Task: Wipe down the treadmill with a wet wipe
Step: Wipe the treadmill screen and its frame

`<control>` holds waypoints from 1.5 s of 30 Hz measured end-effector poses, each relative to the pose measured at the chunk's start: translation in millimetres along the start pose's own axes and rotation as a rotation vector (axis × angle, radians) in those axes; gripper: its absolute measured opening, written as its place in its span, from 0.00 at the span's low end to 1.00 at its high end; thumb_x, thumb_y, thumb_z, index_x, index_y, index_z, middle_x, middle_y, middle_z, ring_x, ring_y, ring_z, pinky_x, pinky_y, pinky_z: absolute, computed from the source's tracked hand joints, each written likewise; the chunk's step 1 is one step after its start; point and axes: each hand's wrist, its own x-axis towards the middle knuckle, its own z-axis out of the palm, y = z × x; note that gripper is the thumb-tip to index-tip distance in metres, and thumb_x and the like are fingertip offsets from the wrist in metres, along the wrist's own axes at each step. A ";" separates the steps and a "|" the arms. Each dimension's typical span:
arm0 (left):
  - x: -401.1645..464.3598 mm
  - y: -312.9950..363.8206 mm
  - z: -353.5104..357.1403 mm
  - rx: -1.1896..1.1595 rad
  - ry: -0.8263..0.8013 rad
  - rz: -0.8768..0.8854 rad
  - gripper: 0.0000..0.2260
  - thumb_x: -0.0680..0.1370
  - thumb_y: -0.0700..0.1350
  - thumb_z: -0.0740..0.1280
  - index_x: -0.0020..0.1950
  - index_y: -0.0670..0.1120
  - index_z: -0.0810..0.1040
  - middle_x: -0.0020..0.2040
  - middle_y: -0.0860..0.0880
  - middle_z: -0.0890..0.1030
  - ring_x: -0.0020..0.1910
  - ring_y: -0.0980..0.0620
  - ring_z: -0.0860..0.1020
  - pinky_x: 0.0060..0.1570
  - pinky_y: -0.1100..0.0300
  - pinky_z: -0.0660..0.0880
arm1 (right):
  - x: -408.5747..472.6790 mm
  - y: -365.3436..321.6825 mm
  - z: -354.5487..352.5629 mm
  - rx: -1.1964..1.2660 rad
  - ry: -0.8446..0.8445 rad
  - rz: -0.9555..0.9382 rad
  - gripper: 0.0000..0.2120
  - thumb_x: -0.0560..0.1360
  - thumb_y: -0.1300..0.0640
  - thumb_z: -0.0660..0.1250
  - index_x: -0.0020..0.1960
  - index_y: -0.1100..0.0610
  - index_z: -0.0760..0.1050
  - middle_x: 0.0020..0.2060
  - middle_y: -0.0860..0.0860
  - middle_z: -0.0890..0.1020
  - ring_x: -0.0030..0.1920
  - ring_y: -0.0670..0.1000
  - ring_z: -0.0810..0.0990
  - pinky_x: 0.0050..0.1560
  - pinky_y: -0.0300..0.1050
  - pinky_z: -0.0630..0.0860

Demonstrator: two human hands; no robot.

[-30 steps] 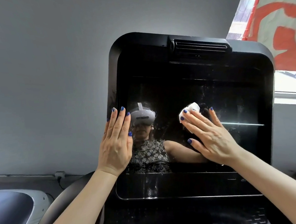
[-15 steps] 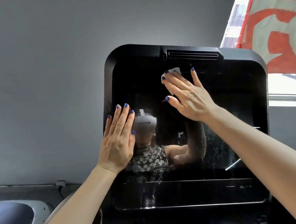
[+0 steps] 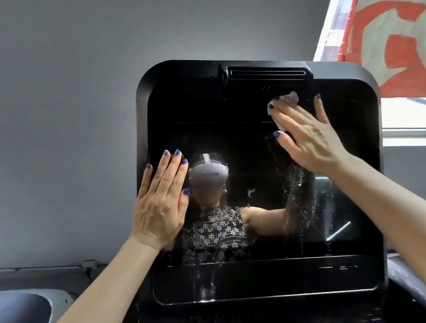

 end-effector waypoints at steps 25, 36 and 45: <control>134.3 114.4 41.1 -0.025 -0.218 0.029 0.30 0.83 0.54 0.47 0.80 0.39 0.62 0.81 0.42 0.60 0.81 0.46 0.55 0.79 0.49 0.46 | -4.1 52.1 -6.8 -0.050 -0.005 -0.279 0.28 0.83 0.46 0.50 0.80 0.54 0.60 0.80 0.49 0.60 0.80 0.49 0.57 0.78 0.68 0.44; 137.3 120.4 40.8 0.037 -0.185 0.030 0.28 0.83 0.53 0.50 0.76 0.37 0.68 0.78 0.40 0.66 0.78 0.43 0.63 0.78 0.42 0.53 | -8.8 63.0 -11.5 -0.043 -0.008 -0.235 0.28 0.83 0.44 0.49 0.80 0.54 0.63 0.79 0.49 0.62 0.79 0.50 0.60 0.78 0.69 0.45; 130.5 127.8 41.7 -0.008 -0.182 -0.004 0.30 0.83 0.55 0.49 0.79 0.38 0.63 0.80 0.41 0.61 0.81 0.45 0.56 0.79 0.45 0.48 | -26.5 91.6 -19.5 -0.080 -0.072 -0.095 0.30 0.82 0.41 0.44 0.81 0.52 0.58 0.80 0.47 0.57 0.80 0.51 0.56 0.77 0.67 0.38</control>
